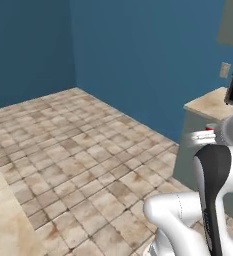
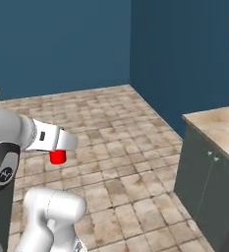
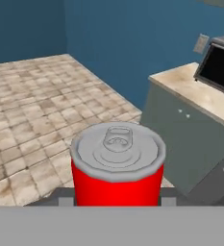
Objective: Open the fridge, grab two sodas, and place both sodas inside the bowl with ice on the dining counter.
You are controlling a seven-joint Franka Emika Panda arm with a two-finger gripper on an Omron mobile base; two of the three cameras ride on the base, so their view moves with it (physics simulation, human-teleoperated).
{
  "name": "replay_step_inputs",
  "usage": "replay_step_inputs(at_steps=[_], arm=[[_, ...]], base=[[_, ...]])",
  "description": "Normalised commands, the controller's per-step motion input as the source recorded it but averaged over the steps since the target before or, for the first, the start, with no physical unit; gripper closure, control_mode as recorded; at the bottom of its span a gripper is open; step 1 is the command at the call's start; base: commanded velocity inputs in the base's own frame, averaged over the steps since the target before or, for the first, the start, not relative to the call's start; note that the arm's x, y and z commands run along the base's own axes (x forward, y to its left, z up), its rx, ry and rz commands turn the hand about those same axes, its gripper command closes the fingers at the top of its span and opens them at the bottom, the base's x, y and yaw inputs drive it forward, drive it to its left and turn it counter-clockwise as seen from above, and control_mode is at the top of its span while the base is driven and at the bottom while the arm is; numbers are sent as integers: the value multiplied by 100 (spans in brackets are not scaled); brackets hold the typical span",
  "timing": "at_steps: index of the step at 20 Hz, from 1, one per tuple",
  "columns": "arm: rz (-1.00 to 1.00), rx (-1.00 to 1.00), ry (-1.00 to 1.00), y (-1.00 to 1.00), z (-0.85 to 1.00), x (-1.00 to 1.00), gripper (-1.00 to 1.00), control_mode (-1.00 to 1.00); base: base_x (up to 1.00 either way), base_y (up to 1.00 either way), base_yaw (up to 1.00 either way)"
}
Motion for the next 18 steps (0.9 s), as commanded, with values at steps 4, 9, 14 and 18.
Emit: replay_step_inputs(at_steps=[4,9,14,18], arm=[[0,0,0,0,0,0,100,100],[0,0,0,0,0,0,100,100],[0,0,0,0,0,0,100,100],[0,0,0,0,0,0,100,100]], base=[[36,7,56],[87,-24,49],[98,-22,48],[100,-23,46]])
